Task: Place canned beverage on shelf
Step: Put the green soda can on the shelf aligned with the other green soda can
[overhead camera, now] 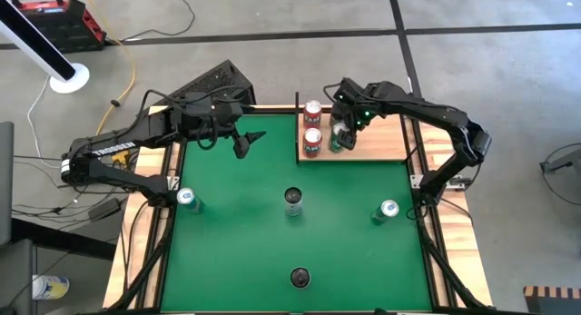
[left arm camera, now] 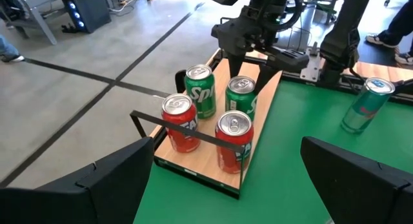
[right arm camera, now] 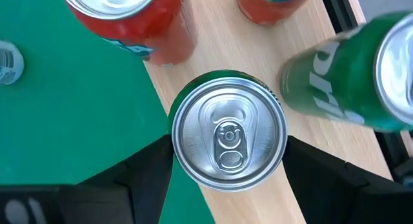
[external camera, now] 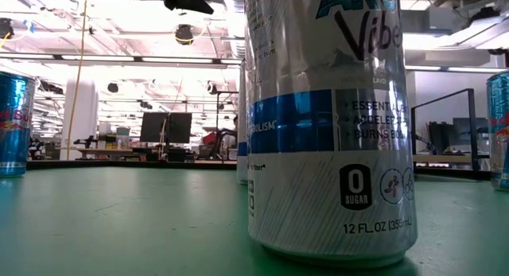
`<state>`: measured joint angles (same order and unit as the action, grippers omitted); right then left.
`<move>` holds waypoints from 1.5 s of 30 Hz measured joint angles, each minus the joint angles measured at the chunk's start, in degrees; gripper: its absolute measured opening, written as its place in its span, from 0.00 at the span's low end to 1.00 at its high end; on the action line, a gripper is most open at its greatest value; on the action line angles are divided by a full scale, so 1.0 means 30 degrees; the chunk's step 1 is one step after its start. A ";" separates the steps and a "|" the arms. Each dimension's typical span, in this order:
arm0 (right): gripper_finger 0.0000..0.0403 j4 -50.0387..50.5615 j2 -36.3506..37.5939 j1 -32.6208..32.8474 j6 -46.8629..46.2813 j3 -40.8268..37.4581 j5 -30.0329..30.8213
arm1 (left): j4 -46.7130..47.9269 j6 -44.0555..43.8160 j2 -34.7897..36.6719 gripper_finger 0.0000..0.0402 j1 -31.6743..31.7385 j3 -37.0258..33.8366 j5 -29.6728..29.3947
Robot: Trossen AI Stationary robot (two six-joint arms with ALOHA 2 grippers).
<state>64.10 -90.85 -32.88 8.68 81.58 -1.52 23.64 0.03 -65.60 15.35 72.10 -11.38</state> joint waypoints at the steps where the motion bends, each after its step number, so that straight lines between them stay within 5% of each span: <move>1: 0.75 0.0057 0.0001 0.0007 -0.0298 0.0000 0.0121 | 0.0000 0.0003 0.0000 0.94 0.0000 0.0000 0.0000; 34: 0.75 0.0043 0.0069 -0.0024 -0.2724 -0.0080 0.0482 | 0.0015 0.0262 0.0000 0.94 0.0000 0.0000 0.0197; 45: 0.90 0.0244 0.0124 -0.0106 -0.2810 0.0700 0.0519 | 0.0012 0.0194 0.0000 0.94 0.0000 0.0000 0.0192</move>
<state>64.83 -90.48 -33.20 0.25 83.68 0.03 23.67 0.62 -65.60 15.35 72.10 -10.80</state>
